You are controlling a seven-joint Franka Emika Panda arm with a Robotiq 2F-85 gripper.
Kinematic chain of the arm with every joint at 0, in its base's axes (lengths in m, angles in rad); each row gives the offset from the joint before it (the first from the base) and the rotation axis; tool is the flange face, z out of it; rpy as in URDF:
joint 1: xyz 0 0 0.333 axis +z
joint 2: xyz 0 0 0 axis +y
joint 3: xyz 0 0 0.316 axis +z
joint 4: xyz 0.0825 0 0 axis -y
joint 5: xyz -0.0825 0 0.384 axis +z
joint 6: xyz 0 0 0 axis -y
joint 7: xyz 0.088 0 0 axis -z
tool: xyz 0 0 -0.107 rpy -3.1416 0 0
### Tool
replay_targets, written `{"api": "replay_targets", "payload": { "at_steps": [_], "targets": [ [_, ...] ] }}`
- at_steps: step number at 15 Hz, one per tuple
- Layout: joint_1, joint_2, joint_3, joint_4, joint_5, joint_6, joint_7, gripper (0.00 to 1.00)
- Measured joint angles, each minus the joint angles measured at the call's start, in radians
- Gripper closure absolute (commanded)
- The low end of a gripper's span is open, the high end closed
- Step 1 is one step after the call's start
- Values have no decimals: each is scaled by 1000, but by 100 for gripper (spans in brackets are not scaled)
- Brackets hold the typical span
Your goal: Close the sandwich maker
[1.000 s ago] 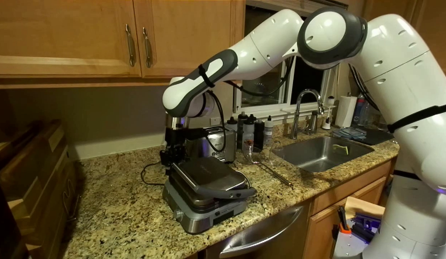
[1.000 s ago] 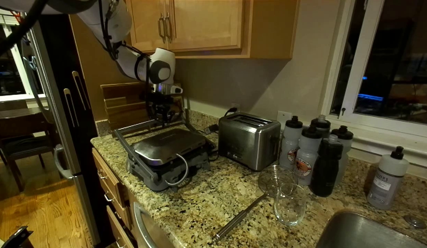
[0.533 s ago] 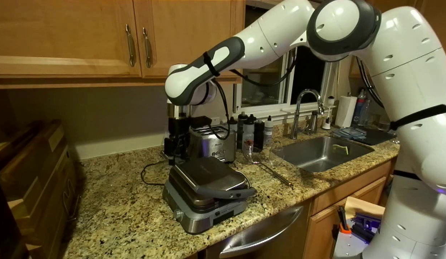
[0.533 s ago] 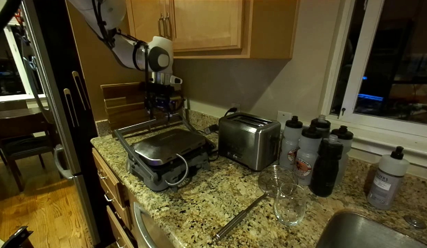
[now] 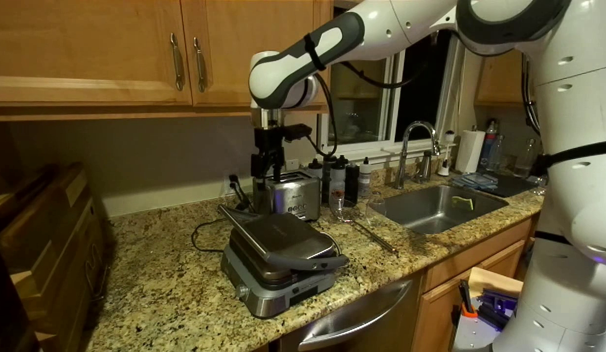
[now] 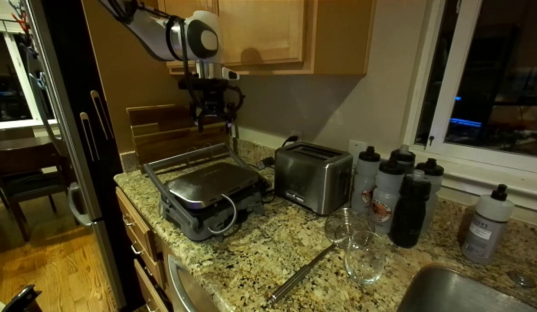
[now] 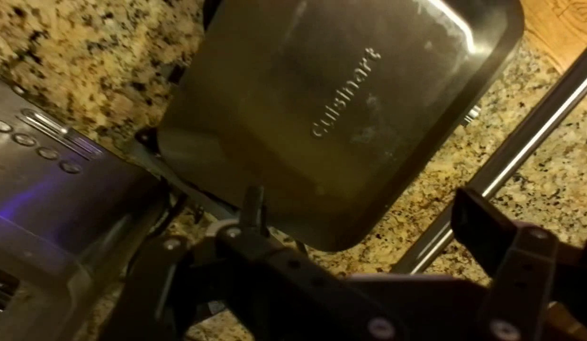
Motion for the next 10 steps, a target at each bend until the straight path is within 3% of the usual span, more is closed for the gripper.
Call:
{"api": "replay_targets", "payload": {
  "at_steps": [8,10],
  "targets": [
    [-69,-222,-77,-252,-7,0,4,0],
    [-73,-230,-81,-261,-7,0,1,0]
  ]
}}
